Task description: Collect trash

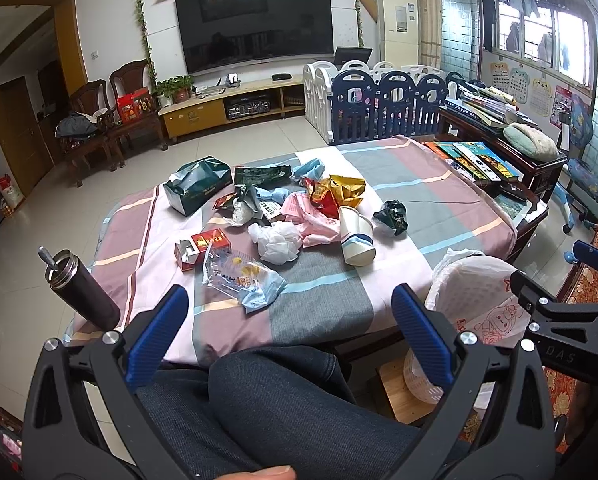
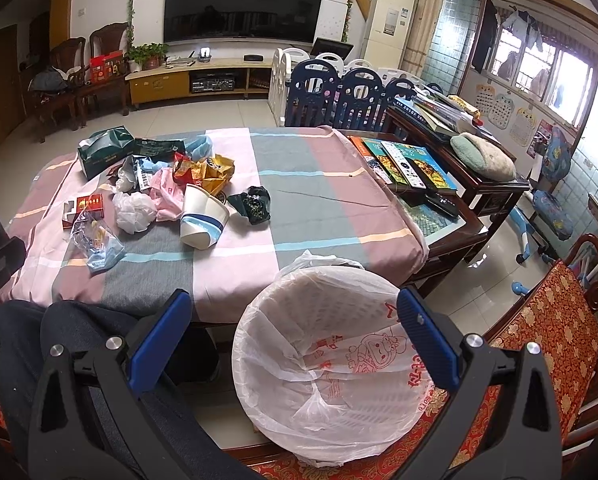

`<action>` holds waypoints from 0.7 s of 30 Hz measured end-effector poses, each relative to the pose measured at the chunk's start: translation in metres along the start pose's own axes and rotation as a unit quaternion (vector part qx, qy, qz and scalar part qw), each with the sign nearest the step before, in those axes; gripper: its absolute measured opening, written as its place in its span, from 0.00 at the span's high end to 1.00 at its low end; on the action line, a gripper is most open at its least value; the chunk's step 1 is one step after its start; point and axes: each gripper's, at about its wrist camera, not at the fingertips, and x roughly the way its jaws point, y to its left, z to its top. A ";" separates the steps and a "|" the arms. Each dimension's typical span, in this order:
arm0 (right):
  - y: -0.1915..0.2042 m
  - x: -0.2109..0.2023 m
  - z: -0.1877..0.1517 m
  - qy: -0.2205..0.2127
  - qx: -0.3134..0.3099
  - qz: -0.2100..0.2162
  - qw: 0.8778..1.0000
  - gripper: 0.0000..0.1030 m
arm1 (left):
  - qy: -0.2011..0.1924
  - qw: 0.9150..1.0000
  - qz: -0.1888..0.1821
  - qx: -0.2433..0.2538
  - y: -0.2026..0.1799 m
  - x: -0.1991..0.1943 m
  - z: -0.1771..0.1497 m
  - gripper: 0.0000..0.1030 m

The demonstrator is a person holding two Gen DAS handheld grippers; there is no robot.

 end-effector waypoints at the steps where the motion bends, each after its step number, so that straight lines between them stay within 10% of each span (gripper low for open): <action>1: 0.000 0.000 0.000 0.000 0.000 0.000 1.000 0.03 | 0.000 1.000 0.000 0.000 0.000 0.000 0.000 0.02; 21: 0.000 0.000 0.000 0.002 0.000 0.000 1.000 0.03 | 0.001 1.000 0.000 0.000 0.002 -0.001 -0.001 0.02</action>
